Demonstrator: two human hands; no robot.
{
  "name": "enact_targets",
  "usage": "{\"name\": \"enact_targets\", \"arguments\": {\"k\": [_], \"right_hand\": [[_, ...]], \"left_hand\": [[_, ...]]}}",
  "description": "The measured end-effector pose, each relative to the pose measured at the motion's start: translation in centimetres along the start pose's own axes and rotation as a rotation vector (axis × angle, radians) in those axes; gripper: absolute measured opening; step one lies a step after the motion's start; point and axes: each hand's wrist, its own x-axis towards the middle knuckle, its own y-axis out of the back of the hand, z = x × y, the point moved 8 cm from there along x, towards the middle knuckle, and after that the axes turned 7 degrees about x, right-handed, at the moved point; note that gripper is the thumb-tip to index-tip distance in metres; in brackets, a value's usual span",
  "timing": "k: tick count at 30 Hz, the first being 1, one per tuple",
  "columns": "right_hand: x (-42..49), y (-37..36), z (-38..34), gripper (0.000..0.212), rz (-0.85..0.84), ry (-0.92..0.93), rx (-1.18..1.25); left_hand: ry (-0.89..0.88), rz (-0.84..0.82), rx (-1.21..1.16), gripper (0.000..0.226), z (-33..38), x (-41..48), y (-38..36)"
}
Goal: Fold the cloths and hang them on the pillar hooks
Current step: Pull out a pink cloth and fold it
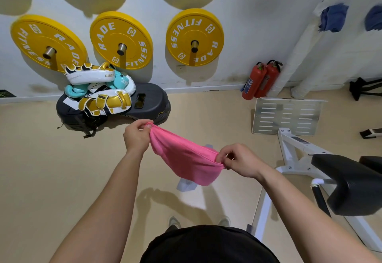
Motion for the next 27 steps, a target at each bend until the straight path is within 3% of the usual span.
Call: {"name": "enact_targets", "arguments": {"k": [3, 7, 11, 15, 20, 25, 27], "right_hand": [[-0.1, -0.7, 0.0, 0.041, -0.028, -0.024, 0.028], [-0.3, -0.9, 0.0, 0.023, -0.039, -0.031, 0.128], [-0.9, 1.0, -0.3, 0.007, 0.126, 0.016, 0.267], [-1.1, 3.9, 0.2, 0.016, 0.362, 0.019, 0.326], [-1.0, 6.9, 0.7, 0.019, 0.465, 0.013, 0.133], [-1.5, 9.3, 0.4, 0.012, 0.389, 0.058, 0.341], [-1.3, 9.9, 0.7, 0.010, 0.420, 0.031, 0.377]], "left_hand": [[0.012, 0.018, 0.009, 0.021, 0.1, 0.1, -0.1], [0.041, 0.053, 0.024, 0.021, 0.0, 0.4, 0.0], [0.056, 0.057, 0.013, 0.021, -0.2, 0.6, 0.1], [0.008, 0.021, 0.008, 0.020, 0.0, 0.1, -0.4], [-0.085, -0.093, -0.021, 0.022, 0.4, -1.0, -1.1], [-0.151, -0.303, -0.154, 0.027, 1.5, -2.2, -1.0], [-0.199, -0.334, -0.091, 0.028, 1.9, -2.2, -1.0]]}}
